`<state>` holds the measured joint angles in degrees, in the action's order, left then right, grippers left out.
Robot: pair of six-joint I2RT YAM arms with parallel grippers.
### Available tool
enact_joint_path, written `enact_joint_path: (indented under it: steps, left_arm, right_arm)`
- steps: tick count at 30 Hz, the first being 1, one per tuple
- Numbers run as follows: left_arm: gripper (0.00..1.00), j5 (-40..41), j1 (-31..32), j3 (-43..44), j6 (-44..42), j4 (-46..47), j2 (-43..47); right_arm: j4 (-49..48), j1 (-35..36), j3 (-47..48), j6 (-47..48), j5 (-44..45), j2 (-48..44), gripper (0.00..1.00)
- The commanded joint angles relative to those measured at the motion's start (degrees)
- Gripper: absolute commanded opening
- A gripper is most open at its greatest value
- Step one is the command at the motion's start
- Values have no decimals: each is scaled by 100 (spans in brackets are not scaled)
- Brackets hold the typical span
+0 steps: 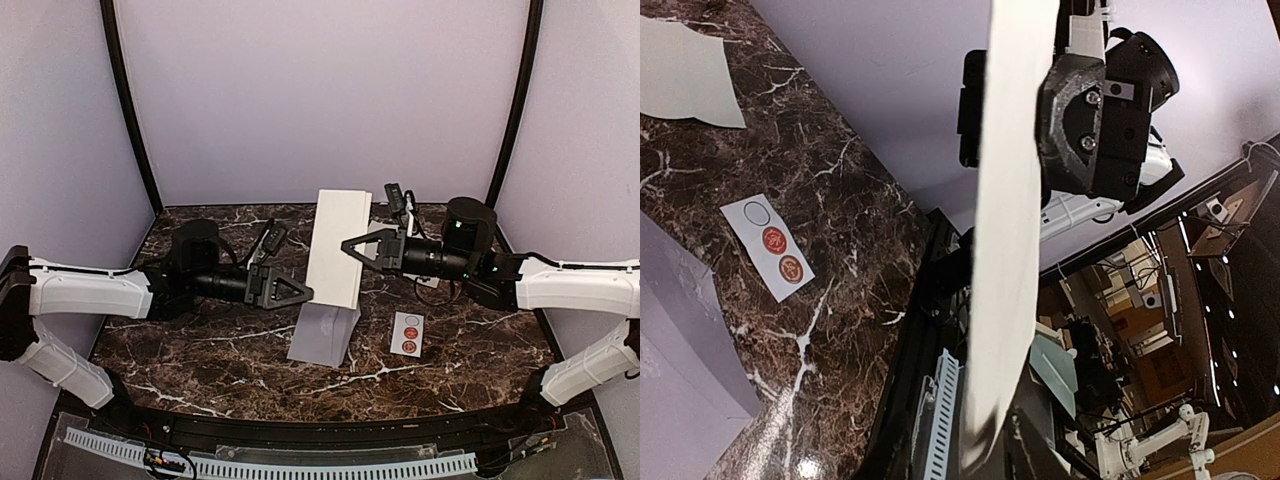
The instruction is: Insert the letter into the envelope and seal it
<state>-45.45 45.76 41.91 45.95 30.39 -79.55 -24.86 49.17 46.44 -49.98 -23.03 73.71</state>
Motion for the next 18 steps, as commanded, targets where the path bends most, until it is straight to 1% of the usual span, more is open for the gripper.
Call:
enact_joint_path:
  steps: [1, 4, 6, 8, 9, 10, 12, 17, 18]
  left_arm:
    - [29, -265, -28, -106, 186, 520, 183]
    - [27, -335, -23, -109, 247, 615, 158]
    - [23, -370, -23, -90, 247, 618, 139]
    - [17, -379, -23, -91, 247, 609, 126]
    - [12, -386, -23, -93, 254, 604, 124]
    - [9, -381, -23, -101, 255, 602, 124]
    - [1, -369, -23, -109, 249, 577, 136]
    - [0, -280, -23, -146, 203, 507, 221]
    - [5, -262, -23, -147, 197, 471, 240]
  right_arm:
    - [-406, -30, -34, -32, -168, -52, 0]
    - [-422, -30, -29, -38, -206, -22, 0]
    - [-433, -30, -23, -37, -221, -1, 0]
    - [-433, -30, -20, -39, -212, 4, 0]
    - [-435, -30, -13, -39, -211, 6, 0]
    - [-438, -30, -11, -39, -211, 17, 0]
    - [-441, -30, -5, -30, -211, 34, 0]
    - [-477, -30, 1, -18, -209, 51, 0]
    - [-476, -30, 16, 6, -218, 53, 0]
